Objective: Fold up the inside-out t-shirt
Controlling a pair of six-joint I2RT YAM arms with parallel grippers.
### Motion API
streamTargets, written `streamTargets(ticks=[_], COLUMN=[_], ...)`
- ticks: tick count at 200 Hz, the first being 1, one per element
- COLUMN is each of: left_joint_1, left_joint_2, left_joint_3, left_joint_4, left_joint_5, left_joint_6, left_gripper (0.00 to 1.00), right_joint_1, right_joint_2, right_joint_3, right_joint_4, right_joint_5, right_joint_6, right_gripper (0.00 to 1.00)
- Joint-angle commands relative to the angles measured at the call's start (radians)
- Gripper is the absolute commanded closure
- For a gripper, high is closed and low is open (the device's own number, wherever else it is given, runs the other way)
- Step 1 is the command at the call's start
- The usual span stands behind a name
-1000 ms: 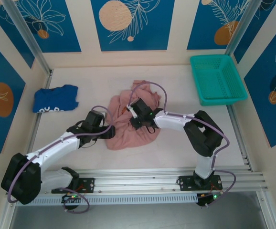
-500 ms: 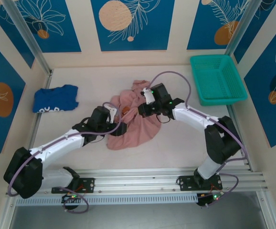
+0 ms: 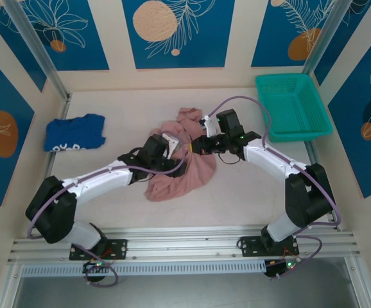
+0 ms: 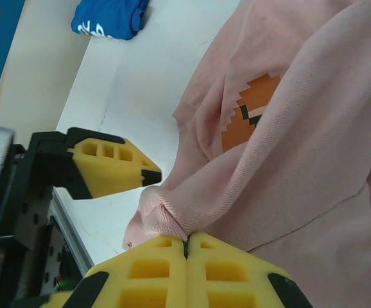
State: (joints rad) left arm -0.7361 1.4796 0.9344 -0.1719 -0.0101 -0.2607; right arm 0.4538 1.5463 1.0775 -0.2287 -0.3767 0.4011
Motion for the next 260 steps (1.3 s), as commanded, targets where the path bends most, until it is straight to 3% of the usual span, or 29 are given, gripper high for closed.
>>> streamTargets(ticks=[1, 34, 57, 73, 93, 127, 164, 213, 244, 260], left_joint_1=[0.005, 0.049, 0.097, 0.136, 0.15, 0.156, 0.162, 0.168, 0.173, 0.173], left_joint_2=[0.05, 0.107, 0.08, 0.005, -0.092, -0.17, -0.186, -0.171, -0.171, -0.169], left_joint_3=[0.038, 0.067, 0.079, 0.051, -0.002, 0.03, 0.069, 0.096, 0.098, 0.101], left_joint_4=[-0.026, 0.016, 0.021, 0.067, 0.138, -0.005, -0.094, -0.117, -0.121, -0.126], left_joint_5=[-0.101, 0.024, 0.338, 0.624, 0.774, 0.771, 0.759, 0.759, 0.765, 0.766], left_joint_6=[0.031, 0.054, 0.026, -0.091, -0.224, -0.179, -0.119, -0.098, -0.091, -0.086], left_gripper=[0.31, 0.6, 0.95, 1.0, 1.0, 1.0, 1.0, 1.0, 1.0, 1.0], right_joint_1=[-0.017, -0.045, -0.061, -0.062, -0.053, -0.004, 0.05, 0.162, 0.186, 0.197], right_joint_2=[-0.037, -0.087, -0.141, -0.198, -0.266, -0.353, -0.381, -0.464, -0.463, -0.442], right_joint_3=[-0.02, -0.056, -0.07, -0.085, -0.13, -0.266, -0.301, -0.398, -0.423, -0.425], right_joint_4=[-0.025, -0.058, -0.123, -0.16, -0.142, 0.029, 0.052, 0.095, 0.132, 0.154], right_joint_5=[-0.047, -0.034, 0.045, 0.13, 0.215, 0.201, 0.248, 0.318, 0.345, 0.355], right_joint_6=[0.0, -0.094, -0.176, -0.22, -0.204, -0.133, -0.168, -0.257, -0.293, -0.304], right_gripper=[1.0, 1.0, 1.0, 1.0, 0.97, 0.85, 0.75, 0.58, 0.42, 0.4])
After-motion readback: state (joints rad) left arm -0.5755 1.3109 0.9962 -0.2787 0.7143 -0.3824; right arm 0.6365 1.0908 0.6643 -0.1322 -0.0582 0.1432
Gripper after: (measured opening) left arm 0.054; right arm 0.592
